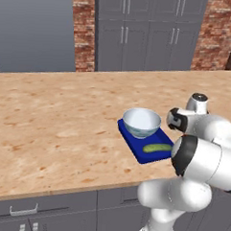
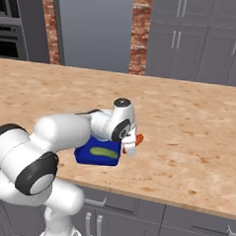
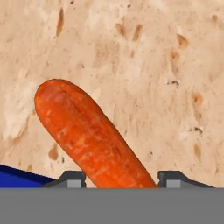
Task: Place the two vegetables and bowl onto the tray for setting up a vegetable dip station.
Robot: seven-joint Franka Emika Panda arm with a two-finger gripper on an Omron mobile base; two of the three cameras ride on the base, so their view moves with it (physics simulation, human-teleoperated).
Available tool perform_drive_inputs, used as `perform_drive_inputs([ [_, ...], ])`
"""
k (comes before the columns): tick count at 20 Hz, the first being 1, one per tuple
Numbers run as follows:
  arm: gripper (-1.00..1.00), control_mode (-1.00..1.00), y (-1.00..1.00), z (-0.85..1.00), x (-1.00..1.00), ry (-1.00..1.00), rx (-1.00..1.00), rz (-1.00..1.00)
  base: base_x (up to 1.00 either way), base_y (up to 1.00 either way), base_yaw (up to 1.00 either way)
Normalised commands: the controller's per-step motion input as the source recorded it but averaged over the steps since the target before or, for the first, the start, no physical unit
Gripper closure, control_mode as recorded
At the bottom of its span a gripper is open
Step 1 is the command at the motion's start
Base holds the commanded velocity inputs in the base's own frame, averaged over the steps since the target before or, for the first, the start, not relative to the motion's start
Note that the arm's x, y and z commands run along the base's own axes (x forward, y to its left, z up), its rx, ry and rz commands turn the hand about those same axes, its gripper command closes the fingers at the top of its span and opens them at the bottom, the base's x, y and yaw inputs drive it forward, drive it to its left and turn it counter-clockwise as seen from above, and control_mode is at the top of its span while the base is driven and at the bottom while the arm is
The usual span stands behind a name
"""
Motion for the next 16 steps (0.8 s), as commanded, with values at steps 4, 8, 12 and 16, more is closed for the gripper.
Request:
perform_drive_inputs([
  [4, 1.00, -1.00, 0.29, 0.12, -0.01, 0.00, 0.11, -0.29, 0.00, 0.00, 0.00],
  [8, 1.00, -1.00, 0.14, 0.00, 0.00, -0.03, 0.15, -0.35, 0.00, 0.00, 0.00],
  [12, 1.00, -1.00, 0.01, -0.12, 0.00, -0.03, 0.13, -0.42, 0.00, 0.00, 0.00],
  [16, 1.00, -1.00, 0.15, -0.09, -0.01, -0.06, 0.07, -0.39, 0.00, 0.00, 0.00],
])
